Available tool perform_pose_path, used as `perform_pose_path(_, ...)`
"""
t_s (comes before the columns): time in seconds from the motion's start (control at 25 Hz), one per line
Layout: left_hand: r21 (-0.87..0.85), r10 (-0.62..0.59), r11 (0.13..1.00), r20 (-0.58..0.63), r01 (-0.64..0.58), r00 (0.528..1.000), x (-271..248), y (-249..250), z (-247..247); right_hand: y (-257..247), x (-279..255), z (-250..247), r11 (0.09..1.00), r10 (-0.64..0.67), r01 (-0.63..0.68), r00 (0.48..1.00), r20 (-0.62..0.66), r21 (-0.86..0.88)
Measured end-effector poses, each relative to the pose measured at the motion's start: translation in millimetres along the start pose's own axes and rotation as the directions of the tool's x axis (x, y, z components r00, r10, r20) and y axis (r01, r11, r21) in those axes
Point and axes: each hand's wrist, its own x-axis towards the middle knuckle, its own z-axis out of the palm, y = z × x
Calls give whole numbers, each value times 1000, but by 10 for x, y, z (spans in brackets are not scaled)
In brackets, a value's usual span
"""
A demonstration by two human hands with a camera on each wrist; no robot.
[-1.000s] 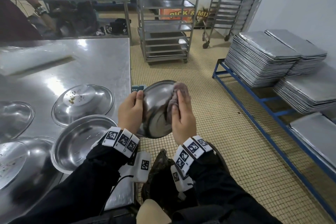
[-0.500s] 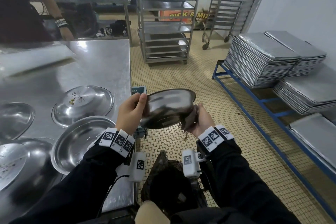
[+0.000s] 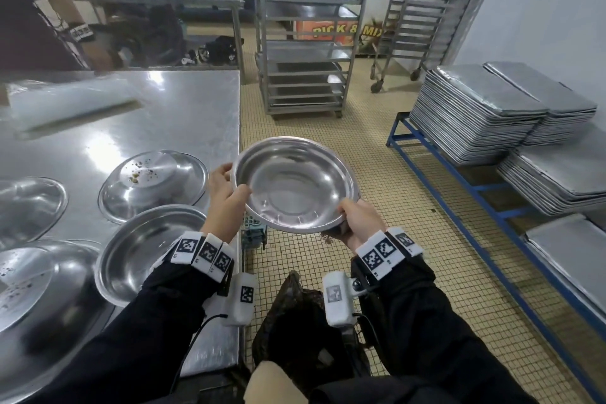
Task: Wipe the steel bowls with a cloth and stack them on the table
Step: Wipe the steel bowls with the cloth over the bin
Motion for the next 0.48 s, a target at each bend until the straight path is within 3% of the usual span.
perform_pose_path(0.12,-82,-65,994,18,66,998,-18,-3,-131,19,42,113,985,-48,47,999,1,-163)
perform_pose_path(0.24,-57,-35,998,-5,34,999,-22,37,-342,-42,27,277,915,-158,144,987,-6,-377)
perform_pose_path(0.48,9,-46,999,-108,47,993,113,50,-1146,-210,12,1060,776,-358,317,933,33,-545)
